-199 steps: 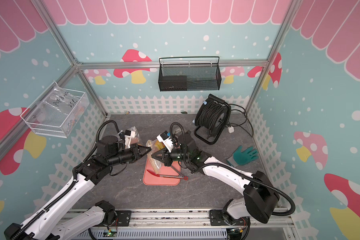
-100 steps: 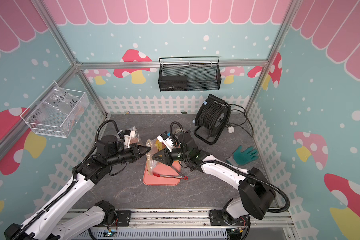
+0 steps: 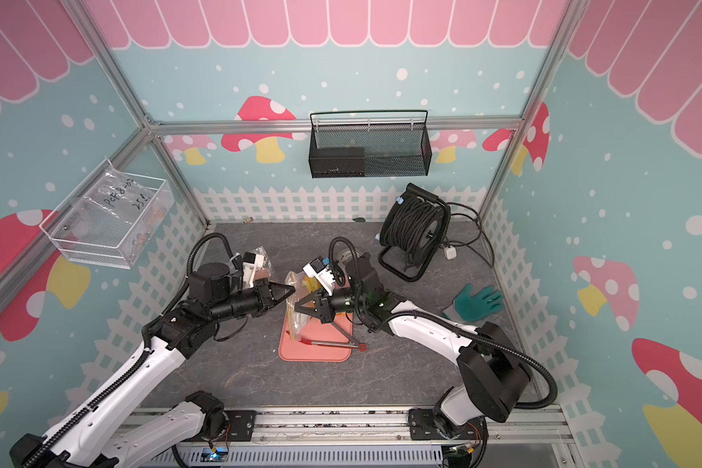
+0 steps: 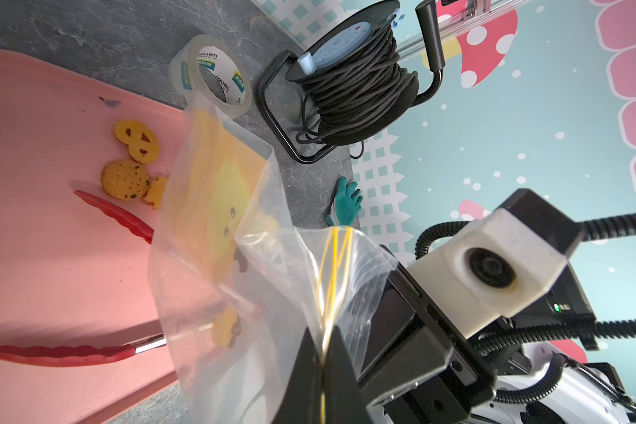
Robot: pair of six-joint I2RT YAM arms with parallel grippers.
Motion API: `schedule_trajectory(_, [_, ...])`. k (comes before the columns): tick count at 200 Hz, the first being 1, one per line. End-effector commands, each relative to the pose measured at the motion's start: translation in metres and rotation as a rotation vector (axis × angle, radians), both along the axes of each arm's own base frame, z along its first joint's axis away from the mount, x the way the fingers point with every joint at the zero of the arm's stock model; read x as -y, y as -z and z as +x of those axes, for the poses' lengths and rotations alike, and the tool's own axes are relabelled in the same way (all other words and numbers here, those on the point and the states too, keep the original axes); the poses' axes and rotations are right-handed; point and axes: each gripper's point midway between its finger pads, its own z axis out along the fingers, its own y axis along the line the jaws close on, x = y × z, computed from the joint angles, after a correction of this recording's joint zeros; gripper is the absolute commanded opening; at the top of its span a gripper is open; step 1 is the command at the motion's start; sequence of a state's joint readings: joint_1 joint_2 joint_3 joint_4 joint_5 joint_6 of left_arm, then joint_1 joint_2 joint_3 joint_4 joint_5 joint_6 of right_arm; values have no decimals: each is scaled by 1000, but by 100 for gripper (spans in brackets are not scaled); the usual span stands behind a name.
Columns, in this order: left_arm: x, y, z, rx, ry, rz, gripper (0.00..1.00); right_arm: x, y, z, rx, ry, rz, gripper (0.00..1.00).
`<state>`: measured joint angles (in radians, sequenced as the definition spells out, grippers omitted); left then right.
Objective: Put the cookies into a resealable bag to prevent moisture
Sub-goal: Open the ziploc bag.
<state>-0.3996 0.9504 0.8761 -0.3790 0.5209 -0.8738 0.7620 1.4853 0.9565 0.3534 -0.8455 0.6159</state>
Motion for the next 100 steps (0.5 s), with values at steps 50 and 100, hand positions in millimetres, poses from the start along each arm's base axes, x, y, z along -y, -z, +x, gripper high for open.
schedule_trajectory(50, [-29, 3, -10, -19, -17, 106, 5, 15, -11, 17, 14, 103, -8, 0])
schedule_trajectory(100, [-47, 26, -10, -92, -35, 265, 14, 14, -10, 35, -14, 190, -63, 0])
